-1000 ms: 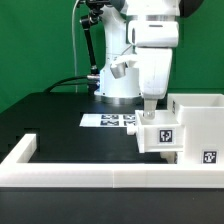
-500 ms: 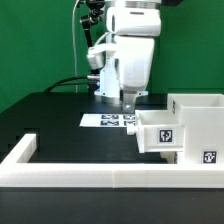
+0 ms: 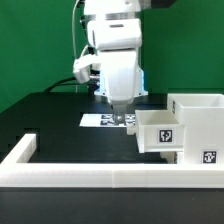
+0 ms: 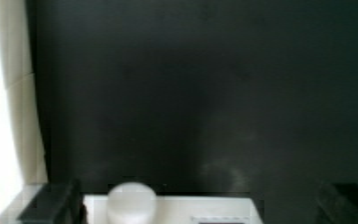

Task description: Assemble drawer

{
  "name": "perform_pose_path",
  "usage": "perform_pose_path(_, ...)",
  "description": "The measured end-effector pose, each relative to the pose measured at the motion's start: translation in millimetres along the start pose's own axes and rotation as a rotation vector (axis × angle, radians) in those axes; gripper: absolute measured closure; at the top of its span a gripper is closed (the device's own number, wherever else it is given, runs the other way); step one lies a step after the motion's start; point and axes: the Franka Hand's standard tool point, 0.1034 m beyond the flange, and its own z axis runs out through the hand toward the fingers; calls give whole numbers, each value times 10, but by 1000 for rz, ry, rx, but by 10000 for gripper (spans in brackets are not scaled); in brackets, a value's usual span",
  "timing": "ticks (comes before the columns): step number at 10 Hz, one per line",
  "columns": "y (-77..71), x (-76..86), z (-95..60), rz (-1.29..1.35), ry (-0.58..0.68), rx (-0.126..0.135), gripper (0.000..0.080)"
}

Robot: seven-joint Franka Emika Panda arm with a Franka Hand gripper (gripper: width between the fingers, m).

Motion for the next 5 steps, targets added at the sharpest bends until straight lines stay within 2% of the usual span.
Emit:
perform_pose_path(3,153,144,263,-3,122,15,151)
perform_pose_path(5,216,204,285,23,149,-1,151)
